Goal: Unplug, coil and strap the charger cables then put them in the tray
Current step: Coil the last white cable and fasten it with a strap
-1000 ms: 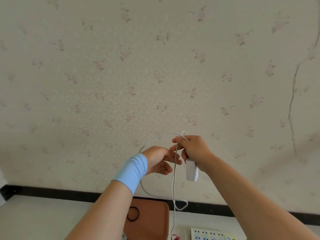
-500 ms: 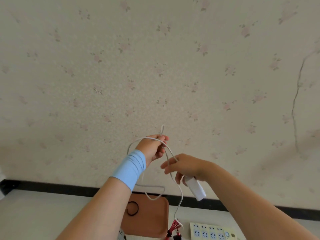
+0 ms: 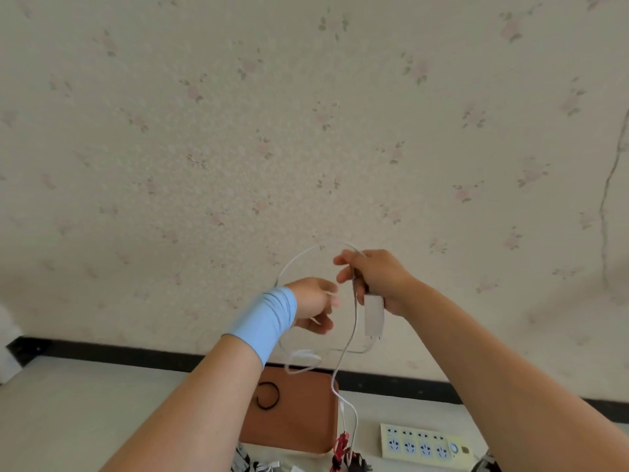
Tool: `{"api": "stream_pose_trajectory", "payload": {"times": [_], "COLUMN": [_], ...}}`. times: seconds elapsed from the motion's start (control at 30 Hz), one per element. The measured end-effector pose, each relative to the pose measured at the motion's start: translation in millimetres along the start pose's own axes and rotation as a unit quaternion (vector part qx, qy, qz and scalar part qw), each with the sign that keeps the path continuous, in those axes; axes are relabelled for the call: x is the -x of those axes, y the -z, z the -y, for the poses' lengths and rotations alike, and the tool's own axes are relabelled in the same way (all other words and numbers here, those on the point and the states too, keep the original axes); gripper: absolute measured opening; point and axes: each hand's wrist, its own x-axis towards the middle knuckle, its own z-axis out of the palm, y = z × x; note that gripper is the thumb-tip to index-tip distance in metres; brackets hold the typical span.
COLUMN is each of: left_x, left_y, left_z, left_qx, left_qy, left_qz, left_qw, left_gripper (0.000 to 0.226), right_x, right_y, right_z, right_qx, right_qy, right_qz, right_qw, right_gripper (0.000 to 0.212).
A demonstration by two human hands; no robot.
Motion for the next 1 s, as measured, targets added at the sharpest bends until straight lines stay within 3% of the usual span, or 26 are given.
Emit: {"api": "stream_pose_trajectory", "payload": {"times": [0.13,0.2,0.27,0.33,0.4,0.57,0.73,0.8,0.87,0.93,1.0], "left_x": [7.2,11.8,12.4,9.7,7.4,3.7,-3.1,-2.2,2.8,9.9,17.4], "left_y": [-5.4,-9.0,-9.3,-7.1,-2.1,2.7,17.7,18.8,15.0,10.0,4.5], "left_z": [3.1,-0.1,-3.6,-7.4,-11.7,-18.8,-21.8,-19.0,-14.0,-8.8,-6.9], "left_qx": [-0.114,-0.125,-0.116,-0.021,0.144,0.382,0.531,0.483,0.388,0.235,0.067], "left_qy": [-0.033,-0.067,-0.094,-0.111,-0.115,-0.084,-0.085,-0.081,-0.054,-0.028,-0.025], "left_qz": [0.132,0.137,0.091,0.010,-0.057,-0.081,-0.132,-0.164,-0.145,-0.087,0.031], "left_qw": [0.984,0.980,0.985,0.994,0.981,0.917,0.832,0.857,0.909,0.968,0.997], "left_gripper": [0.029,0.024,0.024,0.021,0.019,0.027,0.028,0.022,0.018,0.025,0.025], "right_x": [1.8,3.1,4.0,8.0,15.7,27.7,31.1,30.4,27.7,24.4,22.1], "right_y": [12.4,17.4,20.6,22.2,21.1,9.1,11.3,11.8,11.1,12.2,14.0], "right_z": [4.6,2.5,-0.8,-4.2,-6.9,-14.2,-13.7,-11.2,-7.1,-1.1,4.0], "right_qx": [-0.114,-0.133,-0.121,-0.077,0.009,0.132,0.247,0.221,0.132,0.041,-0.031], "right_qy": [-0.013,-0.016,-0.025,-0.049,-0.079,-0.101,-0.102,-0.089,-0.071,-0.046,-0.032], "right_qz": [-0.004,0.001,-0.002,0.009,0.065,0.251,0.277,0.240,0.184,0.133,0.099], "right_qw": [0.993,0.991,0.992,0.996,0.995,0.954,0.923,0.941,0.971,0.989,0.994], "right_gripper": [0.028,0.027,0.028,0.032,0.035,0.037,0.033,0.030,0.030,0.031,0.031]}}
